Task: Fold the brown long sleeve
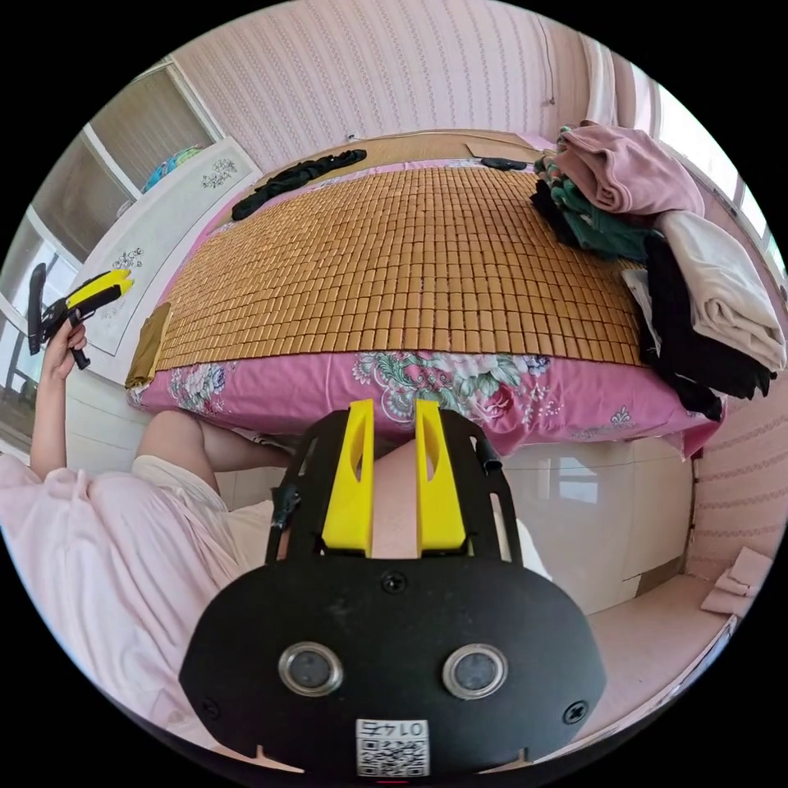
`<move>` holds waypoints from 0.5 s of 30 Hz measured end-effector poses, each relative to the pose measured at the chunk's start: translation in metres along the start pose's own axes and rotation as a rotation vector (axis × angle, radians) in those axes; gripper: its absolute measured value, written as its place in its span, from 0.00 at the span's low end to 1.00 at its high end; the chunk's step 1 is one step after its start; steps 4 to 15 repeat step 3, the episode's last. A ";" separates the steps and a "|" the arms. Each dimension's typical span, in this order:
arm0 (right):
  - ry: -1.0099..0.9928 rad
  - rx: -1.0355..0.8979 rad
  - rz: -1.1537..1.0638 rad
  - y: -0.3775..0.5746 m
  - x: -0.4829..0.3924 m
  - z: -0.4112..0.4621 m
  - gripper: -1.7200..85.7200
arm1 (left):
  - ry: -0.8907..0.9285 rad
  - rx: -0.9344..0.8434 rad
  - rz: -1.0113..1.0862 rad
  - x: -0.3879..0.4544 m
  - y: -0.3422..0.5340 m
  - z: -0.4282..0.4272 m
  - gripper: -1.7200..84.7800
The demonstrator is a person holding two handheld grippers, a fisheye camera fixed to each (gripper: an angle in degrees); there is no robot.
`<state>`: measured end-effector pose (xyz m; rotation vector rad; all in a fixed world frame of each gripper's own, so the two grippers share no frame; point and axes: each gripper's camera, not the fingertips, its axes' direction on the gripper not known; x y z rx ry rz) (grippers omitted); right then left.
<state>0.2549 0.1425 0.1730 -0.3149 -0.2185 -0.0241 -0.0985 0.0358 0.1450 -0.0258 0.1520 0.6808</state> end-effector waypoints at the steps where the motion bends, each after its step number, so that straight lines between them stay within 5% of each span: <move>1: 0.008 0.013 0.009 0.009 0.007 -0.007 0.12 | 0.023 0.038 0.008 0.013 -0.009 0.001 0.14; 15: 0.014 0.052 0.029 0.021 0.018 -0.022 0.12 | 0.082 0.108 0.008 0.030 -0.021 0.003 0.15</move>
